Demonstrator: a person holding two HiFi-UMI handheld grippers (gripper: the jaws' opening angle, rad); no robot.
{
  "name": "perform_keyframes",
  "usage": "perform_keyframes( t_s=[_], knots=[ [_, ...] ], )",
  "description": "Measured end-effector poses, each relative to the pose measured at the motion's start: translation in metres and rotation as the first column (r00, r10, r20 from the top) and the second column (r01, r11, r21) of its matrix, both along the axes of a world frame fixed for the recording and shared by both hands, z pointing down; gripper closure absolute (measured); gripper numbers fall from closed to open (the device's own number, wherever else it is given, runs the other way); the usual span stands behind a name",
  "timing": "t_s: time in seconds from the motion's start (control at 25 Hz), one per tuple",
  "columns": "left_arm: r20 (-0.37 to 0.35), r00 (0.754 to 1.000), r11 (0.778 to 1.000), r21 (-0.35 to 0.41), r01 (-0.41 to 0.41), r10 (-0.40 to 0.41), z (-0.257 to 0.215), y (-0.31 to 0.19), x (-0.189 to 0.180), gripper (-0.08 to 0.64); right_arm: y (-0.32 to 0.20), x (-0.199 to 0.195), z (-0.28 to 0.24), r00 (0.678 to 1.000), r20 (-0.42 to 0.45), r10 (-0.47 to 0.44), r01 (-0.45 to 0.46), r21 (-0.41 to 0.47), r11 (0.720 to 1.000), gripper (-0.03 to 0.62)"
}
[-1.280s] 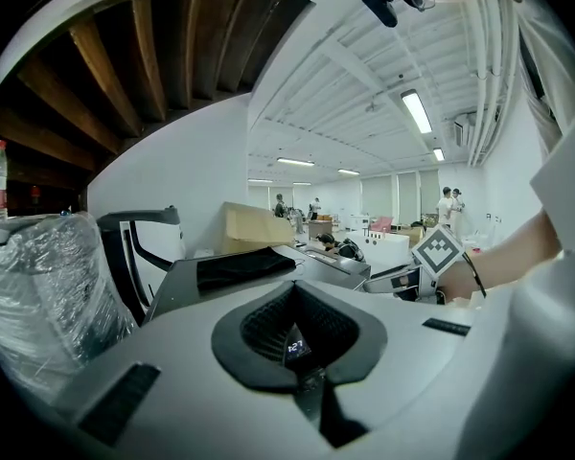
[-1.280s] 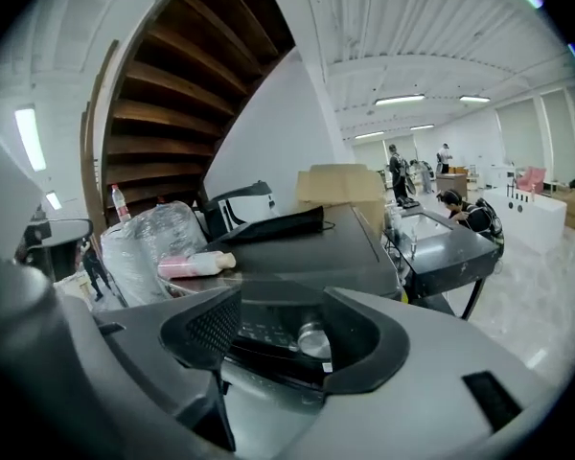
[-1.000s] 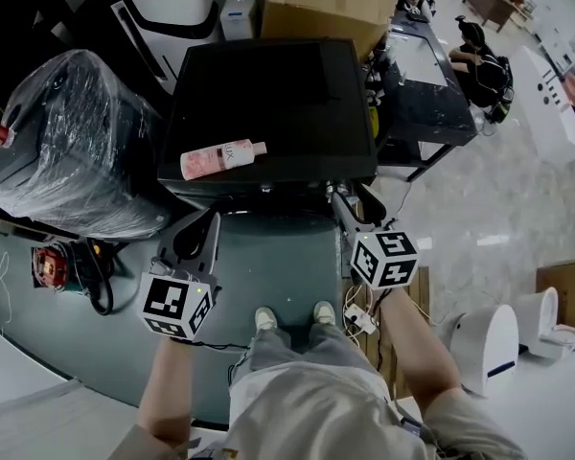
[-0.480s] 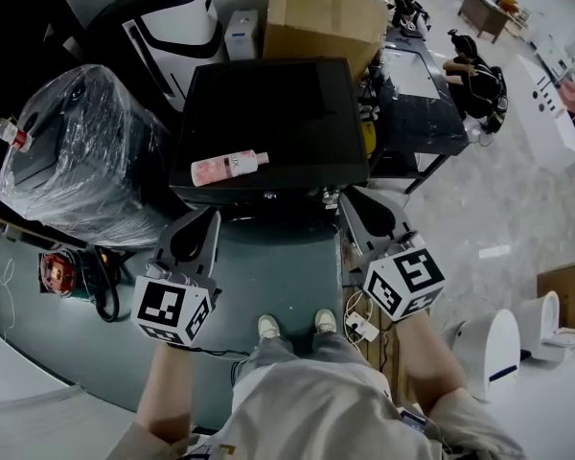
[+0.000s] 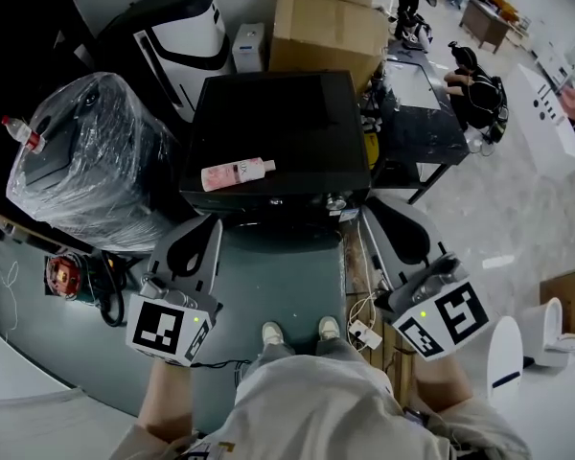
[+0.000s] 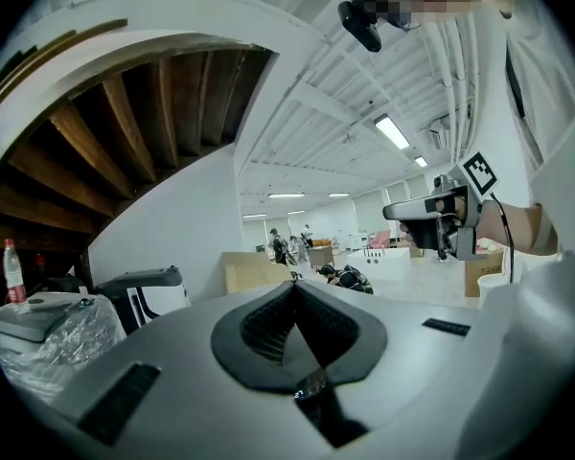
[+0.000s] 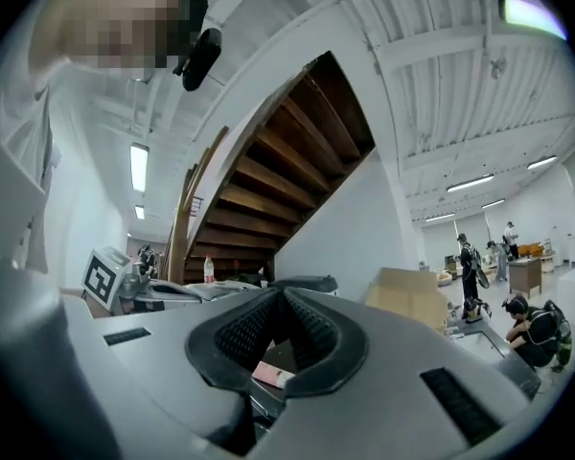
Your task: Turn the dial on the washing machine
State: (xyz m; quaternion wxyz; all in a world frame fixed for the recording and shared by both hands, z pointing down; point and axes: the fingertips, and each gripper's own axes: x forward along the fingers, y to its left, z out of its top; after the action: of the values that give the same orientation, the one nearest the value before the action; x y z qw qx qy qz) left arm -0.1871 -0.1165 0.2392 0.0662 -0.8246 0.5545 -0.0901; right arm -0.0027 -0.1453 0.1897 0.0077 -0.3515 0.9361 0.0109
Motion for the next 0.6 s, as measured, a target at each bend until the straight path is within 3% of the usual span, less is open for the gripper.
perform_keyframes(
  t_s=[0.36, 0.6],
  knots=[
    [0.026, 1.0, 0.999, 0.044, 0.0, -0.001, -0.034, 0.023, 0.012, 0.541, 0.033, -0.018, -0.034, 0.994, -0.031, -0.105, 0.108, 0.09, 0.99, 0.554],
    [0.013, 1.0, 0.998, 0.055, -0.005, 0.005, -0.034, 0.027, 0.007, 0.541, 0.03, -0.022, -0.028, 0.994, -0.024, -0.11, 0.112, 0.074, 0.991, 0.554]
  ],
)
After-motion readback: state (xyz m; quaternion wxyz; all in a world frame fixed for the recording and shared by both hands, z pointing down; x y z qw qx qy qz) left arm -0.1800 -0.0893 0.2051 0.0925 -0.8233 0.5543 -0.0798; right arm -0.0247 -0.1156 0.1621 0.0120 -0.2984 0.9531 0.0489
